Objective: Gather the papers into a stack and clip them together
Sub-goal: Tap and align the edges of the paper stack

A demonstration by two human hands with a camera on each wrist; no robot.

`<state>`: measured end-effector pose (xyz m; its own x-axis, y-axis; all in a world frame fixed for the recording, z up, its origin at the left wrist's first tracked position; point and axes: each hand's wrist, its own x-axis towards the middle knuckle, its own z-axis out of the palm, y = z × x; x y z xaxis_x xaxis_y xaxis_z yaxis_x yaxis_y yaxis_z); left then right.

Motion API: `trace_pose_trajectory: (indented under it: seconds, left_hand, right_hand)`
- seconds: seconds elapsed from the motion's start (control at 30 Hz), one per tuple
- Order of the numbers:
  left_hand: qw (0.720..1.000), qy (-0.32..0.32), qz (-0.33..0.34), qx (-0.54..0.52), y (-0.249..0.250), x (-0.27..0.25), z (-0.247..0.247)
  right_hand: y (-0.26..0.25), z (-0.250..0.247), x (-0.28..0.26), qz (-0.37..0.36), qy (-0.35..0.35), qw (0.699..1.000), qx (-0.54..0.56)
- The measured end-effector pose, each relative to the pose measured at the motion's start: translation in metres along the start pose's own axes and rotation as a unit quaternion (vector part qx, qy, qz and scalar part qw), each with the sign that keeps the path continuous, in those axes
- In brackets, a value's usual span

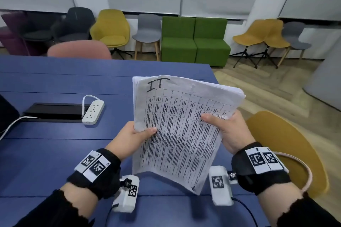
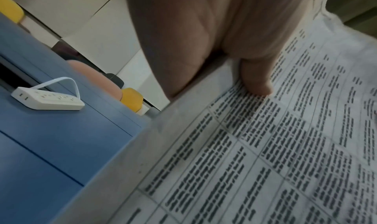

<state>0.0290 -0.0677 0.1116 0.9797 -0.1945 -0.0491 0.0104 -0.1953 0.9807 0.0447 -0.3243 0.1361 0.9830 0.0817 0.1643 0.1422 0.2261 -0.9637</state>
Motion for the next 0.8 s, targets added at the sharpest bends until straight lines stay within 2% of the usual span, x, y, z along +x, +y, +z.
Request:
trace_pose_trajectory:
  seconds: [0.1, 0.33, 0.6, 0.7, 0.8]
  left_hand:
    - [1.0, 0.018, 0.004, -0.007, -0.008, 0.001, -0.004]
    - [0.995, 0.043, -0.02, -0.083, -0.027, 0.001, 0.006]
    - [0.984, 0.069, 0.113, -0.119, 0.0, 0.003, 0.001]
    - [0.976, 0.107, 0.156, -0.108, 0.016, 0.005, 0.003]
    - [0.967, 0.153, 0.169, -0.112, 0.028, 0.008, 0.005]
  right_hand:
    - [0.004, 0.0, -0.002, -0.03, 0.005, 0.999, -0.012]
    - [0.034, 0.005, -0.007, 0.006, 0.03, 0.998, -0.052]
    - [0.003, 0.011, -0.005, -0.055, 0.033, 0.995, -0.078]
    - [-0.005, 0.015, -0.001, -0.058, 0.067, 0.993, -0.083]
    - [-0.008, 0.02, 0.002, -0.061, 0.081, 0.991, -0.086]
